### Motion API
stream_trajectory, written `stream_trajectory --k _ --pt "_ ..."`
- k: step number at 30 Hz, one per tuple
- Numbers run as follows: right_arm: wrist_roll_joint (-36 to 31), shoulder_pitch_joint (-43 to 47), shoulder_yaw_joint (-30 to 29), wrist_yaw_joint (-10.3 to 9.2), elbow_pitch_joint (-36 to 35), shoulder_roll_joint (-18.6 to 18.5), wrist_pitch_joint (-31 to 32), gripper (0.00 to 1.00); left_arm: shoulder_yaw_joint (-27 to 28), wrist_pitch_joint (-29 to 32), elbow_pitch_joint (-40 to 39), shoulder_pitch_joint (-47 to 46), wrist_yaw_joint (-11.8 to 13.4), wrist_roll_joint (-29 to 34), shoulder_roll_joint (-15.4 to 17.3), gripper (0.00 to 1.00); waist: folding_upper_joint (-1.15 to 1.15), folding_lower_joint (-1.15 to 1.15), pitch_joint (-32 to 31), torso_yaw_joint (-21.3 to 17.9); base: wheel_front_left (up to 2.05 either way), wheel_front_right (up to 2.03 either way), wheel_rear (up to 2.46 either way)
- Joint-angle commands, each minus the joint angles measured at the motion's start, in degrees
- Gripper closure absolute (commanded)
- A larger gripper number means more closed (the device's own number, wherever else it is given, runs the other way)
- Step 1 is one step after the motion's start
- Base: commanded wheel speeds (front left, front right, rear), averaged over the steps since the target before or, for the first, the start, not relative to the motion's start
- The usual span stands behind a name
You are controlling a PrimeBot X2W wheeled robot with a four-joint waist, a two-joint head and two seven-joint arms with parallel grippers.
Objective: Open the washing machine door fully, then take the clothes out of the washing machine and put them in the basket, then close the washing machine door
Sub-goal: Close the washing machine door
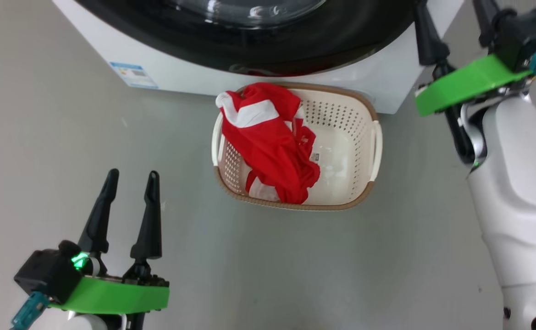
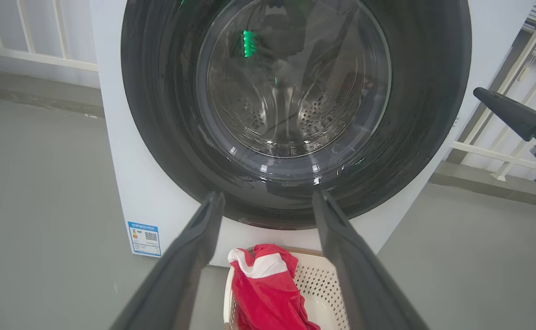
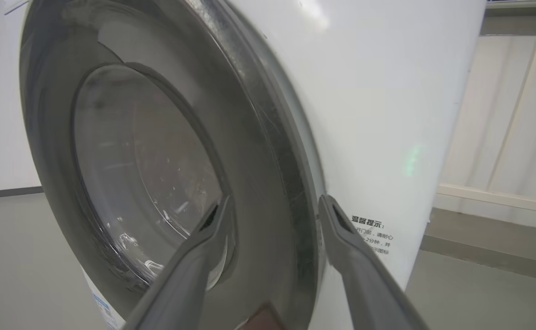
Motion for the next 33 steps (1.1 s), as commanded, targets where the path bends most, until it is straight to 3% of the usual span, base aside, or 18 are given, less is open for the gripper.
stream_trajectory --k 1,14,33 --pt "0.73 1.92 1.06 -0.21 -2.45 1.19 -0.12 0.0 2.25 -0.45 -1.22 -0.49 -0.04 -0.5 0.84 0.0 0.0 0.0 -1.82 -1.87 0.0 0.0 0.0" --pt "2.31 17.07 0.54 -0.21 -10.17 1.2 -0.13 0.0 2.97 -0.45 -0.86 0.33 1.26 0.15 0.83 0.0 0.0 0.0 -8.09 -7.02 0.0 0.0 0.0" --pt "2.11 37.83 -7.98 -0.21 -21.07 1.2 -0.13 0.0 5.42 -0.45 1.76 5.41 0.83 2.48 0.83 0.0 0.0 0.0 -16.52 -12.17 0.0 0.0 0.0"
